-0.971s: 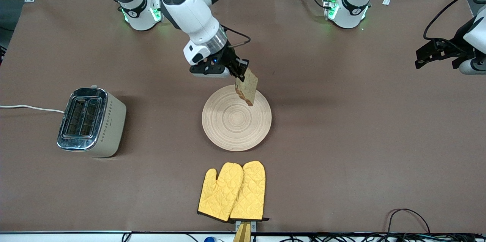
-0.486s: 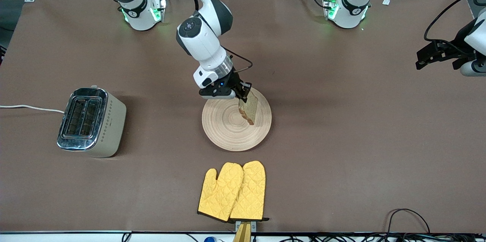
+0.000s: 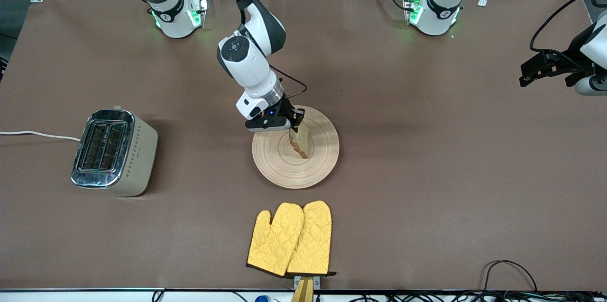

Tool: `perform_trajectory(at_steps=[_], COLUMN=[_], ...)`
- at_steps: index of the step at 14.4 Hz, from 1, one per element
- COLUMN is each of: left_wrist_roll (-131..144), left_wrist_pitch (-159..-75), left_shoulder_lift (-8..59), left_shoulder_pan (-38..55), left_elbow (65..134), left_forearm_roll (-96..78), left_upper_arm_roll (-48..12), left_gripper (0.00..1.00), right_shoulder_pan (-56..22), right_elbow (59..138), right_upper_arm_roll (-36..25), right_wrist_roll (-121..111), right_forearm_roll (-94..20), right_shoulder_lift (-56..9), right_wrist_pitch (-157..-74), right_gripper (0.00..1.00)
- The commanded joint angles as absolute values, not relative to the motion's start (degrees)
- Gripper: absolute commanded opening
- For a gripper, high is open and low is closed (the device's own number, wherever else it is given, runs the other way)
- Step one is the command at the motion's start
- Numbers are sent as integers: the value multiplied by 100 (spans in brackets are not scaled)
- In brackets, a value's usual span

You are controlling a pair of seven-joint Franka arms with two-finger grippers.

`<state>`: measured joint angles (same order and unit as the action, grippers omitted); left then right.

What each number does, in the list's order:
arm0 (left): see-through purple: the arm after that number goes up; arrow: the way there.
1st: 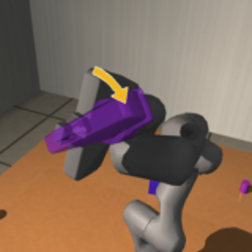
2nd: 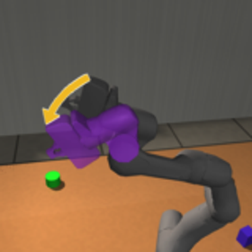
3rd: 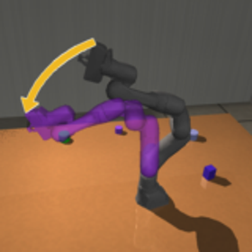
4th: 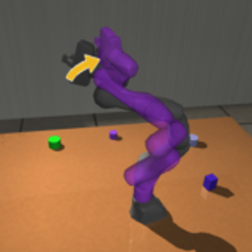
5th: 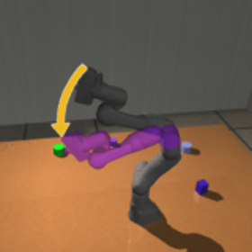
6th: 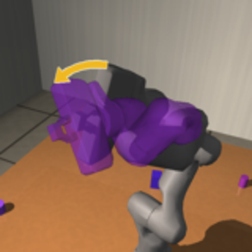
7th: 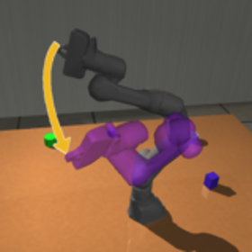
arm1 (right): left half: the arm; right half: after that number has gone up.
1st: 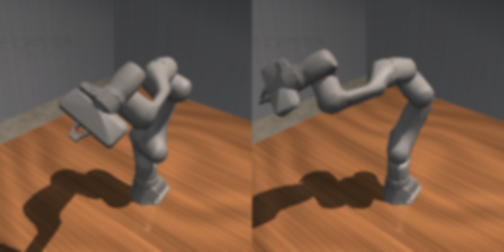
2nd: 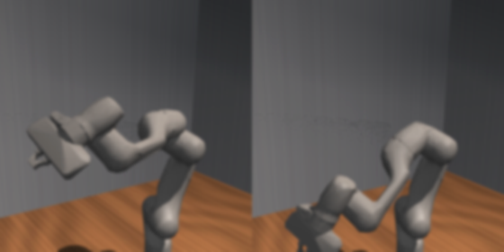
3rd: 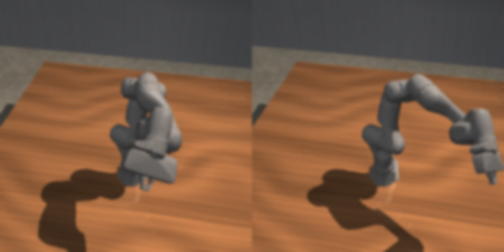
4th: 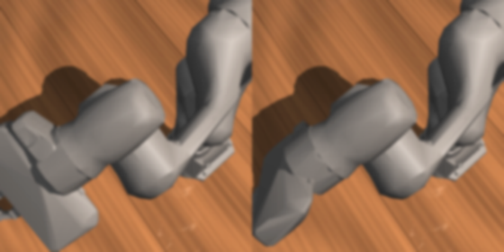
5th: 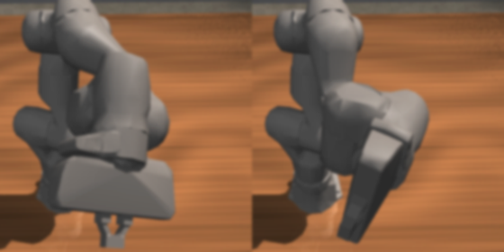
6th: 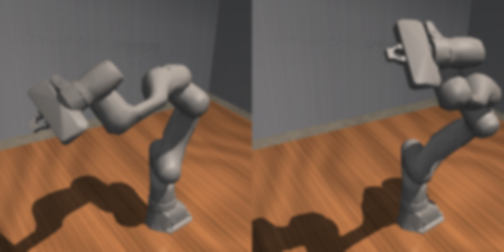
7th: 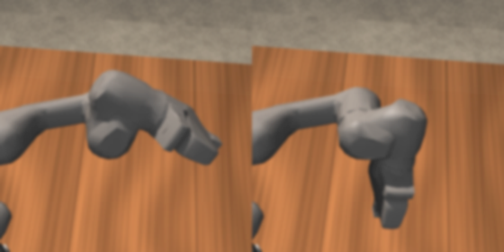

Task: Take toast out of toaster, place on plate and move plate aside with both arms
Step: 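Lower the toast onto the plate and open the right gripper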

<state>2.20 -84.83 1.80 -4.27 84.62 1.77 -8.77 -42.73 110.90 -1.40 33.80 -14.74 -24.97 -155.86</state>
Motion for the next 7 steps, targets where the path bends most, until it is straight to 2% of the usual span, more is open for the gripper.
perform_trajectory(at_steps=[1, 7], left_wrist_roll=[237, 229], left_wrist_pitch=[-8499, -8490], left_shoulder_lift=[211, 211], left_shoulder_pan=[-439, -439], left_elbow=[8385, 8394], left_forearm_roll=[202, 202], left_upper_arm_roll=[-879, -879], left_gripper=[100, 100], right_shoulder_pan=[-4026, -3393], right_elbow=[11364, 11873], right_upper_arm_roll=[-88, -79], right_wrist_roll=[2936, 1680], right_forearm_roll=[-1556, -1556], right_shoulder_lift=[-2426, -2435], right_wrist_pitch=[-15723, -15653], right_gripper=[0, 1])
